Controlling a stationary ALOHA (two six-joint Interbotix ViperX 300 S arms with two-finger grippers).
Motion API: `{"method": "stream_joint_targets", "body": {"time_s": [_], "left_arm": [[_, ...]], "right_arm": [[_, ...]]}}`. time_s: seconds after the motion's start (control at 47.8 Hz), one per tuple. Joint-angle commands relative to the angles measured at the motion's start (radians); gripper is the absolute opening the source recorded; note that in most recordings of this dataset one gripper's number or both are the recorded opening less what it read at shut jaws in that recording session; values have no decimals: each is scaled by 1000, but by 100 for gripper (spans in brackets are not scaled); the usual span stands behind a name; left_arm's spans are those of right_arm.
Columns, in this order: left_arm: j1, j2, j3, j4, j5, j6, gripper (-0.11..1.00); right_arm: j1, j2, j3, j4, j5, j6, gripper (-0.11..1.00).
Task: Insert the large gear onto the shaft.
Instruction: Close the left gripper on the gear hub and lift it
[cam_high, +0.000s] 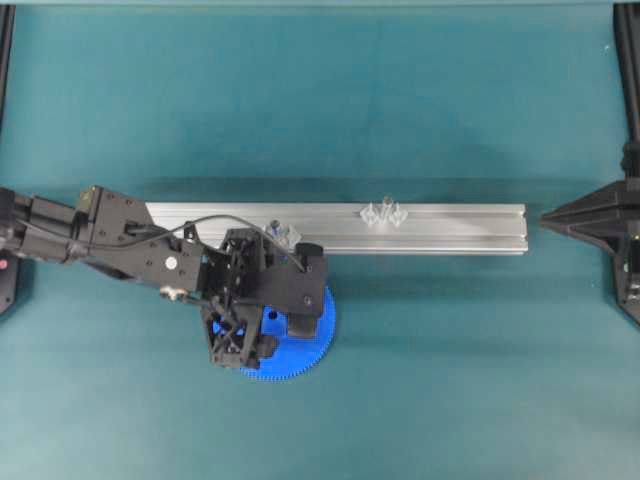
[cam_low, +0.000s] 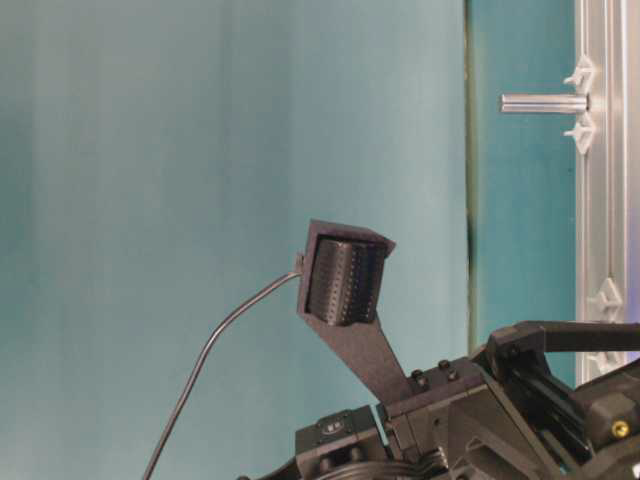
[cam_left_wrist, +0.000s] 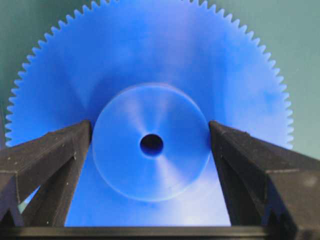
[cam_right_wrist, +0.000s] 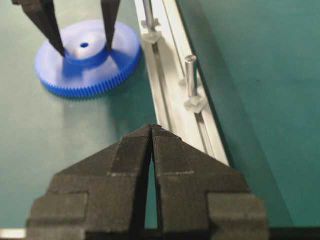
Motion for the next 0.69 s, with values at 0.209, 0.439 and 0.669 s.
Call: {"method": "stream_joint_targets", "body": {"time_s": [0.209,0.439,0.669], "left_arm": [[8,2,-9,3,40,29,91],[6,14,-25,3,64,29,91],[5,31,-48,3,77,29,91]], "right_arm": [[-2,8,-9,-2,-9,9,10],[-3,8,-8,-2,-9,9,10],[-2,8,-8,-2,-9,9,10]]}}
